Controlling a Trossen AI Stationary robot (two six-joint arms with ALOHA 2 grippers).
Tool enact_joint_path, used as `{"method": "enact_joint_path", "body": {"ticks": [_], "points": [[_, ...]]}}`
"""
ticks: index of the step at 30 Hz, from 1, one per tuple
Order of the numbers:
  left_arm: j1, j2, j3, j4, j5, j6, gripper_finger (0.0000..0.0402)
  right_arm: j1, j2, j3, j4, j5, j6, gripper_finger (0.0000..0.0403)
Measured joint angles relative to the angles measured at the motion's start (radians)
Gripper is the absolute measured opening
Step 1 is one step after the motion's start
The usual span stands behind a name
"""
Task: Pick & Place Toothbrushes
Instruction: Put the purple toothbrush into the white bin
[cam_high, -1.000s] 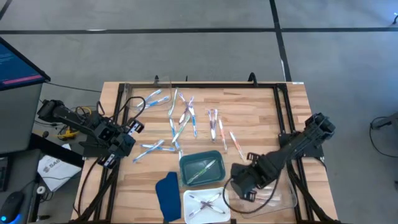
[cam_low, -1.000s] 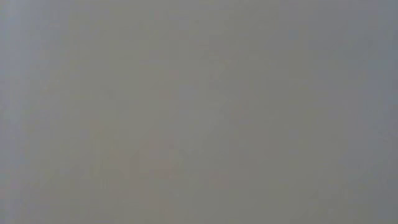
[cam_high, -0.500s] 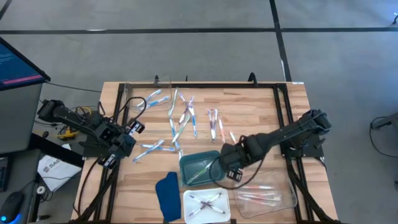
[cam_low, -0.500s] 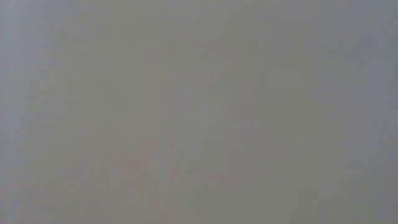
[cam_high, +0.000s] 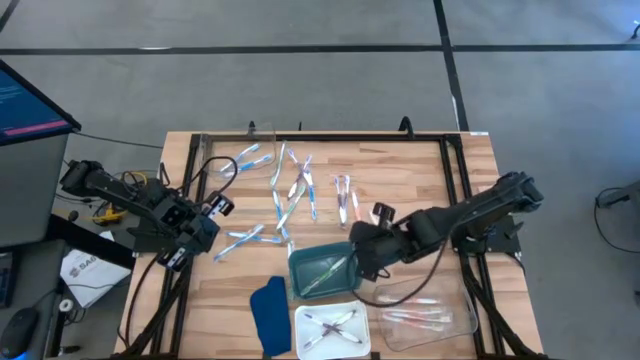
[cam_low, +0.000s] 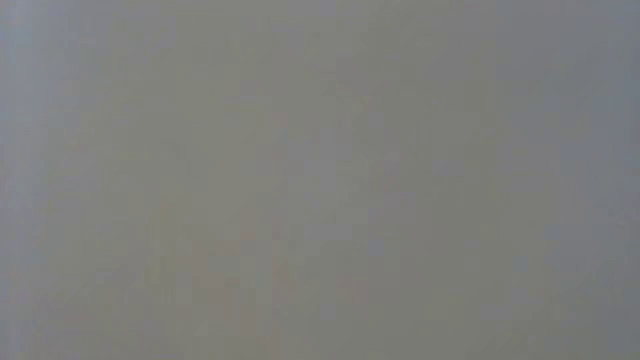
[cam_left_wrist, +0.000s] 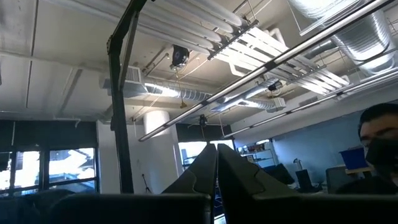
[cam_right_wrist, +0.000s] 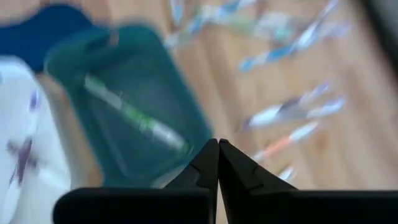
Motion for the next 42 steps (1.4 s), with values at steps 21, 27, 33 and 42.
{"method": "enact_joint_path", "body": {"ticks": [21, 27, 33, 42], "points": [[0.128, 0.000, 0.000, -0.116, -0.152, 0.052, 0.0008, -0.212, -0.331, -0.560, 0.704, 0.125, -0.198, 0.0006], [0.195, 0.000, 0.000, -0.157, -0.192, 0.064, 0.0008, -0.299, -0.297, -0.588, 0.778, -0.002, -0.203, 0.0006], [0.295, 0.003, 0.000, -0.208, -0.212, 0.094, 0.0008, -0.342, -0.240, -0.588, 0.872, -0.010, -0.243, 0.0006], [0.515, 0.089, 0.003, -0.272, -0.236, 0.103, 0.0008, -0.471, -0.144, -0.587, 1.133, -0.008, -0.360, 0.0006]]}}
